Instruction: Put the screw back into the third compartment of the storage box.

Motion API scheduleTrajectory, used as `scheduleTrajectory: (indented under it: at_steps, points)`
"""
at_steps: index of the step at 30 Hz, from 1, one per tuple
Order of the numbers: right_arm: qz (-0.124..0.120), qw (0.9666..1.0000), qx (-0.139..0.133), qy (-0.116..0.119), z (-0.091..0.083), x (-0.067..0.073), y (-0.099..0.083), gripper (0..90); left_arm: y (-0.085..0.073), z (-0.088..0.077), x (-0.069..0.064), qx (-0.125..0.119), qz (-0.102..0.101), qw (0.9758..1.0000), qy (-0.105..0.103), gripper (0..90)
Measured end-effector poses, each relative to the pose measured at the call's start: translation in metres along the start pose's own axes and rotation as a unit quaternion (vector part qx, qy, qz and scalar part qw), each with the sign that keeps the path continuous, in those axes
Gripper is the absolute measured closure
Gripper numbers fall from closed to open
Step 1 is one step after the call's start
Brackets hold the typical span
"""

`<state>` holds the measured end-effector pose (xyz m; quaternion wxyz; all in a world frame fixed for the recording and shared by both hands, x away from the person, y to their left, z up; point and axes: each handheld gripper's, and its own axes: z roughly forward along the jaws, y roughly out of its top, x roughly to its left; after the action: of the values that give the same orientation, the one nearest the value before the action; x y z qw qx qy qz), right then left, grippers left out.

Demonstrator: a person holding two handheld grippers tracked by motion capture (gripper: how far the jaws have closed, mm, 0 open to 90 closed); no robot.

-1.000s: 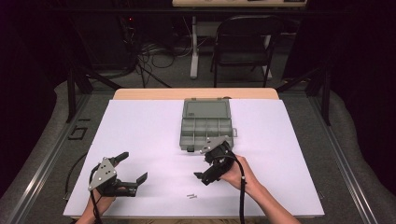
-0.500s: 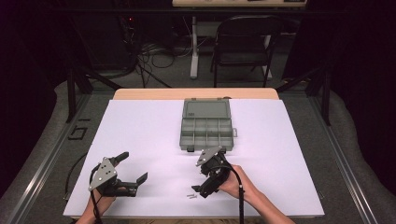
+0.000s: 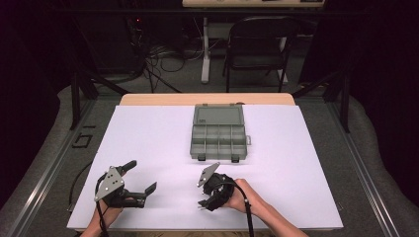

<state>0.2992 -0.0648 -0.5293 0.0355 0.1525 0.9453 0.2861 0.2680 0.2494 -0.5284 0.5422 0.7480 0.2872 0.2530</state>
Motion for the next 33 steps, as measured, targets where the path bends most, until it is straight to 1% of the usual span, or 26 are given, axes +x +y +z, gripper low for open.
scheduleTrajectory:
  at_steps: [2,3,4,5,9,10,11,15,17,18,20,21,23,24,25,26,27,29,31,33]
  points:
    - [-0.002,0.9999,0.008,0.006,0.006,0.001,0.0,57.7,0.0,0.0,0.0,0.0,0.0,1.0,0.001,0.1]
    - [-0.002,0.9999,0.008,0.006,0.006,0.001,0.0,57.7,0.0,-0.001,0.0,-0.001,-0.001,1.0,0.001,0.1]
    - [-0.005,0.9999,0.014,0.009,0.007,0.001,-0.001,58.9,0.0,-0.001,0.001,0.001,-0.002,1.0,-0.001,0.0]
    - [-0.005,0.9998,0.012,0.016,0.009,0.002,0.0,59.9,0.0,-0.001,0.001,0.001,-0.002,1.0,-0.001,0.1]
    - [-0.012,0.9996,0.01,0.022,0.01,0.003,0.001,65.9,0.0,0.0,0.001,0.0,-0.002,1.0,0.002,0.1]
    - [-0.017,0.9995,0.01,0.024,0.011,0.004,0.002,67.5,0.0,0.0,0.001,0.0,-0.003,1.0,0.002,0.1]
    - [-0.016,0.9994,0.015,0.028,0.011,0.005,0.002,68.6,0.0,0.0,0.001,0.0,-0.003,1.0,0.002,0.0]
    - [-0.023,0.9991,0.014,0.032,0.012,0.005,0.002,74.2,0.0,0.0,0.001,-0.001,-0.003,1.0,0.003,0.1]
    - [-0.022,0.9991,0.013,0.034,0.012,0.005,0.002,77.5,0.0,0.0,0.001,-0.001,-0.003,1.0,0.003,0.1]
    - [-0.017,0.9991,0.013,0.037,0.012,0.006,0.002,78.5,0.0,0.0,0.001,-0.001,-0.003,1.0,0.003,0.0]
    - [-0.019,0.9988,0.013,0.042,0.012,0.006,0.002,78.7,0.0,0.0,0.001,-0.001,-0.003,1.0,0.003,0.1]
    - [-0.021,0.999,0.021,0.035,0.013,0.005,0.001,78.6,0.0,0.0,0.001,-0.001,-0.003,1.0,0.003,0.1]
    - [-0.018,0.999,0.019,0.035,0.013,0.004,0.0,78.1,0.0,0.0,0.001,-0.002,-0.003,1.0,0.003,0.1]
    - [-0.016,0.9989,0.017,0.041,0.013,0.003,-0.001,78.0,0.0,-0.001,0.001,0.002,-0.002,1.0,-0.001,0.1]
    - [-0.014,0.9989,0.019,0.041,0.012,0.002,-0.001,78.0,0.0,-0.001,0.001,0.0,-0.003,1.0,0.0,0.1]
    - [-0.014,0.9991,0.019,0.035,0.012,0.003,0.0,78.2,0.0,-0.001,0.001,-0.001,-0.003,1.0,0.002,0.1]
    - [-0.018,0.9991,0.02,0.034,0.012,0.003,0.0,78.5,0.0,-0.001,0.001,0.0,-0.003,1.0,0.001,0.1]
    - [-0.022,0.9989,0.027,0.033,0.014,0.003,-0.001,81.4,0.0,-0.001,0.001,0.001,-0.003,1.0,0.001,0.1]
    - [-0.02,0.9989,0.025,0.033,0.014,0.002,-0.001,84.0,0.0,-0.001,0.001,0.001,-0.002,1.0,0.001,0.1]
    - [-0.016,0.9989,0.026,0.037,0.013,0.002,-0.001,84.1,0.0,-0.001,0.001,0.001,-0.003,1.0,0.001,0.1]
